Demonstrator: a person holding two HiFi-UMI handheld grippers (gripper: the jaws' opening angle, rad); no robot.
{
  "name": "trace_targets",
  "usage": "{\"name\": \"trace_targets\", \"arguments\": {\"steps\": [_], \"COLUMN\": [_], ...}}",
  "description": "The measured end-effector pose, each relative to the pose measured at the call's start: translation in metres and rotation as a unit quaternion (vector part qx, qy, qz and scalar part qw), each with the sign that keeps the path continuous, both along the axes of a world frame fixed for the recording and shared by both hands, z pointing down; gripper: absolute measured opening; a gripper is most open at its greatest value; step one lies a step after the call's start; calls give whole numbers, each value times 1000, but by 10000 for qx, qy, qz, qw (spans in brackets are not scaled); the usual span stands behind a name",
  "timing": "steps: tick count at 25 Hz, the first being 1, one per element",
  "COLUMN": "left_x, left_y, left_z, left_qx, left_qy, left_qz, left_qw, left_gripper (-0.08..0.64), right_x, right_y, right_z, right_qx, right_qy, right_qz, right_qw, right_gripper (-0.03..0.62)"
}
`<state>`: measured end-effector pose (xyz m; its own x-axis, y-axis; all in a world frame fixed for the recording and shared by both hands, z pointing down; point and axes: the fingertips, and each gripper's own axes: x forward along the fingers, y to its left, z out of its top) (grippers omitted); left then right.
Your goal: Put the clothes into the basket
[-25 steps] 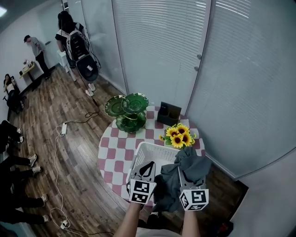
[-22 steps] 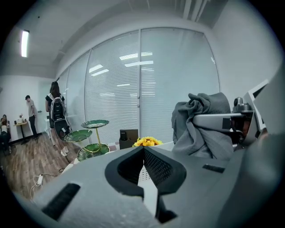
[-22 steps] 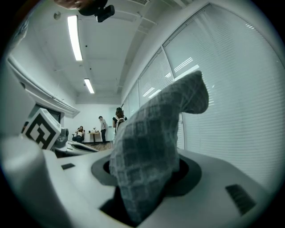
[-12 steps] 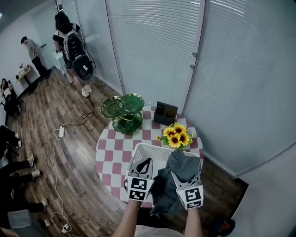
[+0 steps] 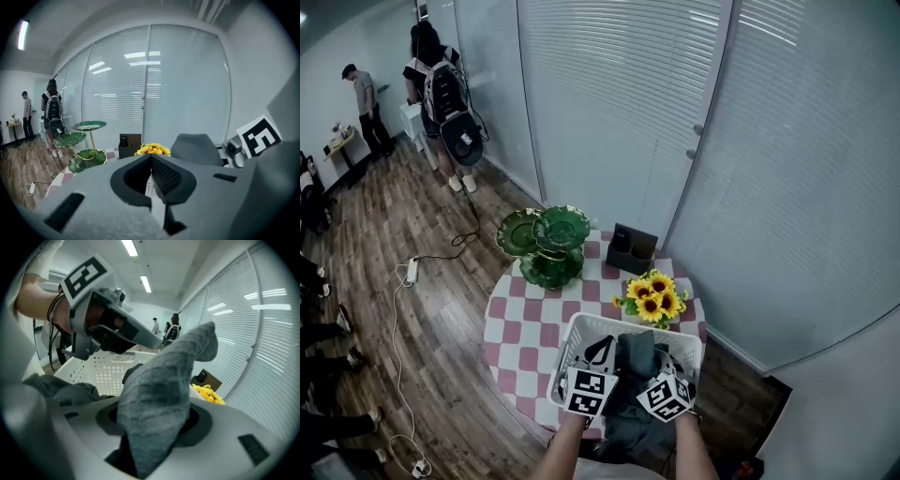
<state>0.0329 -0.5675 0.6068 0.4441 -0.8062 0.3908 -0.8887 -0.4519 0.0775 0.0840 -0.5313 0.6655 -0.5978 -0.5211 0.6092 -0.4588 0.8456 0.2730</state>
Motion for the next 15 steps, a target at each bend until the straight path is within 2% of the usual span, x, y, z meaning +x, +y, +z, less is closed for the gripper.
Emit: {"name": "trace_targets", "arguments": {"steps": [5,10,15], "left_x": [2,-10,-22], "left_y": [-3,-10,-19], "left_z": [10,12,13], "left_qx": [-125,-243,-227], "left_qy": [62,131,139], "left_qz": [78,-3,-66], "left_qw": [9999,9996,9996], "left_gripper": [14,14,15], "right_x": [-21,-44,-58], "right_y": [-1,0,25], "right_z": [45,82,127], "right_qx": [-444,-454,-1053], "right_qy": [712,1313,1645], "right_qz": [-803,-1457,-2033], "right_qw": [9932,9795,9594], "right_gripper": [218,216,216]}}
